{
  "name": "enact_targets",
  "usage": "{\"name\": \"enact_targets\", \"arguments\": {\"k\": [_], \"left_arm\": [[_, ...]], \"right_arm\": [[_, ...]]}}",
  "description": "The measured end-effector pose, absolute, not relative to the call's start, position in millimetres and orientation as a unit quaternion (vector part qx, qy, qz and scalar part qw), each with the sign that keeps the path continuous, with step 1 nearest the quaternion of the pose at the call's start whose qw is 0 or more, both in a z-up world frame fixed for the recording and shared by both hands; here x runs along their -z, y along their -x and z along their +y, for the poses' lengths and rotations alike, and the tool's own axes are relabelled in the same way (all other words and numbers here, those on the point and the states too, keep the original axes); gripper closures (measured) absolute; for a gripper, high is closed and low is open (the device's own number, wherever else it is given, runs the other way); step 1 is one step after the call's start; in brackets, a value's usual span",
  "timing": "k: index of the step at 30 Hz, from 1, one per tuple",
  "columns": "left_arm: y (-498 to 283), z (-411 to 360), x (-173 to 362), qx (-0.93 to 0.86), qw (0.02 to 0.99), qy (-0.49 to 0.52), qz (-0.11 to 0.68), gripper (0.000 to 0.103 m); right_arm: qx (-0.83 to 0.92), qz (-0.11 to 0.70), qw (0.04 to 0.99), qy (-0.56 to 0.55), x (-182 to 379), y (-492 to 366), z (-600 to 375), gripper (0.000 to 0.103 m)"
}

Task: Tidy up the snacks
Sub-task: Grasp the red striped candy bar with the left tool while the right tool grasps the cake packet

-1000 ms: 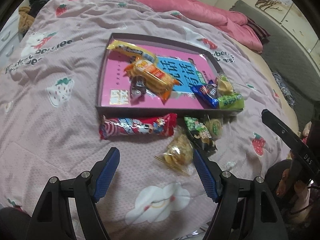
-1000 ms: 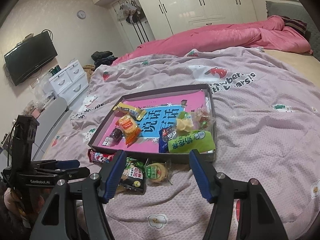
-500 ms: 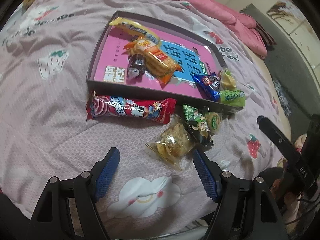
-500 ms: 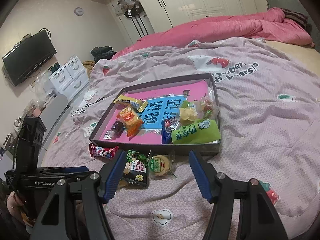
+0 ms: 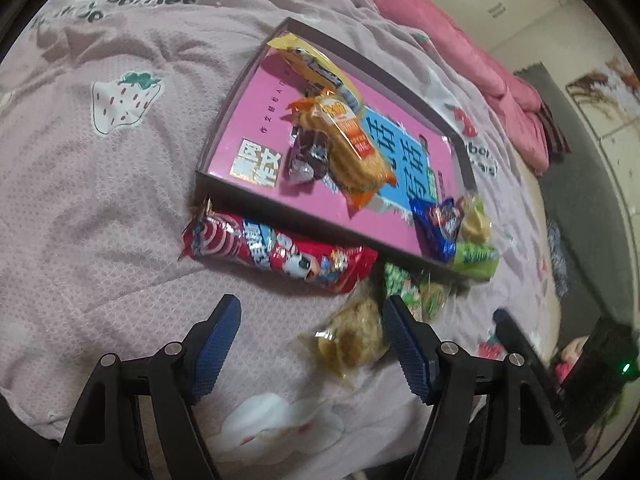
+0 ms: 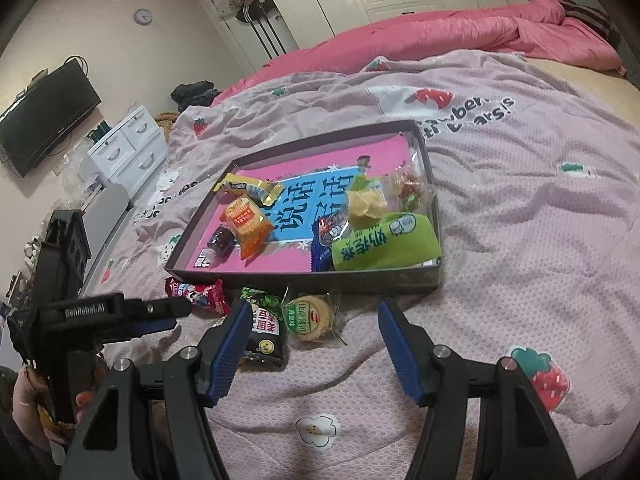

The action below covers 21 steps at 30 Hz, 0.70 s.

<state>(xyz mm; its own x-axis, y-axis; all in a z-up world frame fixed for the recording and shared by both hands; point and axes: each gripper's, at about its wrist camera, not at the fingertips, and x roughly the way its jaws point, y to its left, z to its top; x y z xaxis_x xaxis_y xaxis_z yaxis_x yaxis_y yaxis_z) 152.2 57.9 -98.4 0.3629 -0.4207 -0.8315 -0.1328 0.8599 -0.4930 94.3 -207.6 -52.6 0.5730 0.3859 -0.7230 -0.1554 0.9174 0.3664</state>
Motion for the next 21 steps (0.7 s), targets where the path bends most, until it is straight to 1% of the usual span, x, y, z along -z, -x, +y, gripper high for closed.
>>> {"name": "enact_targets", "arguments": {"k": [5,10,15,21], "left_arm": [[-160,62,106,0.079,0.778,0.28,0.556,0.036],[-165,67,115,0.062,0.769,0.307,0.558,0.051],[-167,74,120,0.047,0.765,0.33,0.551,0.054],[-174,73,126,0.028,0.762,0.341,0.55,0.054]], "right_arm": [[-0.156,0.443,0.873,-0.133,58,-97,-207,0.038],[-0.158,0.448,0.871,-0.126,62,-100,-202,0.038],[-0.155,0.459,0.867,-0.12,68,-102,-199,0.038],[-0.15,0.474,0.86,-0.118,81,-112,-194,0.038]]}}
